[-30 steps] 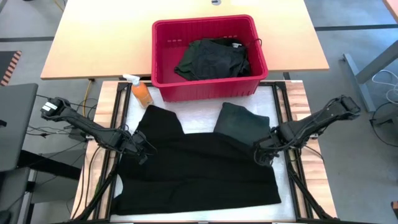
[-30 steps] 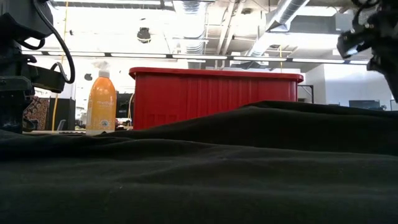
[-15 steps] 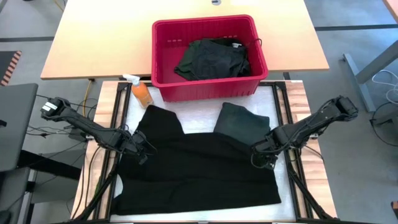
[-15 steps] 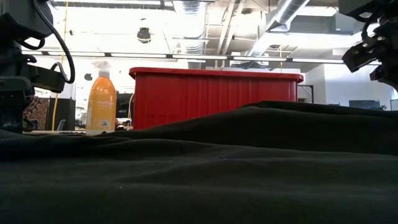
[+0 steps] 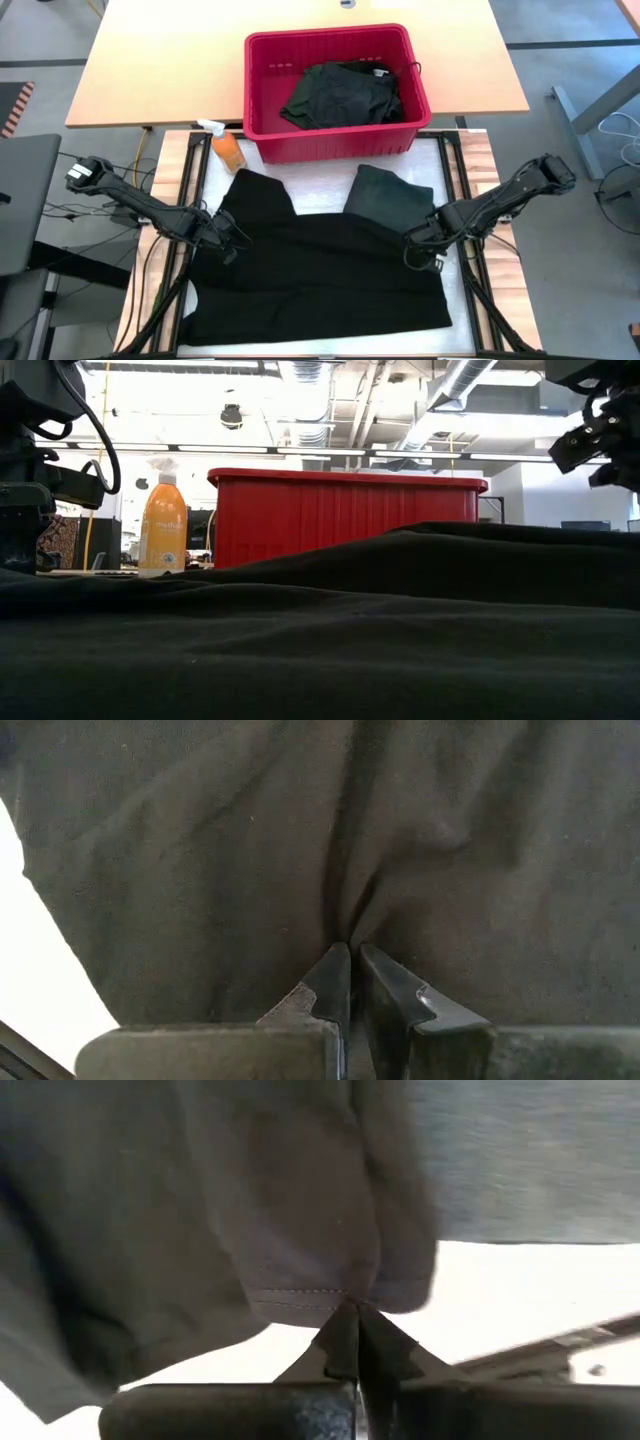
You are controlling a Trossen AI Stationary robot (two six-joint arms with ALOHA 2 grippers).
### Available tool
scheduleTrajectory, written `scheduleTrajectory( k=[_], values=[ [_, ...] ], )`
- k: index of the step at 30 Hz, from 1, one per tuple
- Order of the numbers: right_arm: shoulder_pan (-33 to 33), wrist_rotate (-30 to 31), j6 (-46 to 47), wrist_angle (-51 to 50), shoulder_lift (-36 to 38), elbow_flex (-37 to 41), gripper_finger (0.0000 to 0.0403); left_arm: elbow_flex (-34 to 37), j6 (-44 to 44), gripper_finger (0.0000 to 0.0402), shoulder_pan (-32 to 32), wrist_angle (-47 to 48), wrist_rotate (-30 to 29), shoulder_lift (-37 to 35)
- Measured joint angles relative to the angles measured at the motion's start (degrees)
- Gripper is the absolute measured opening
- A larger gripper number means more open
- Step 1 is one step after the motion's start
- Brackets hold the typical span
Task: Fold Laundry from Bin
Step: Fold the black shirt
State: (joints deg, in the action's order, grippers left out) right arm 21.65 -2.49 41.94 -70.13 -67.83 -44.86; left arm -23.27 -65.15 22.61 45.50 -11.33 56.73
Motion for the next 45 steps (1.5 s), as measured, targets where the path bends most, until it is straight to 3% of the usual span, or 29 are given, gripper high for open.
scheduleTrajectory(
  k=[7, 11, 17, 22, 36, 45],
  values=[
    [-0.1, 4.8, -0.1, -13.5, 0.0, -7.0, 0.0010, 0.0, 0.3, 0.0011, 0.0, -0.2, -0.3, 0.0],
    [-0.1, 9.3, 0.0, -19.3, 0.0, -11.5, 0.0010, 0.0, 0.6, 0.0011, 0.0, -1.0, -4.6, 0.0],
    [-2.1, 20.1, 0.1, -19.8, 0.3, -14.0, 0.0010, 0.0, -0.6, 0.0011, 0.0, 1.0, -13.4, -0.3],
    [-8.5, 26.2, -1.0, -19.9, 0.0, -14.0, 0.0010, 0.0, -1.1, 0.0011, 0.0, 2.0, -14.2, -0.3],
    [-31.9, 23.4, -14.9, -18.8, 0.0, -14.0, 0.0020, -0.1, -6.7, 0.0011, 1.0, 4.9, -12.0, -0.3],
    [-39.4, 17.8, -24.2, -14.7, 0.0, -13.9, 0.0115, 0.0, -9.1, 0.0011, 2.6, 4.3, -11.7, -0.1]
  ],
)
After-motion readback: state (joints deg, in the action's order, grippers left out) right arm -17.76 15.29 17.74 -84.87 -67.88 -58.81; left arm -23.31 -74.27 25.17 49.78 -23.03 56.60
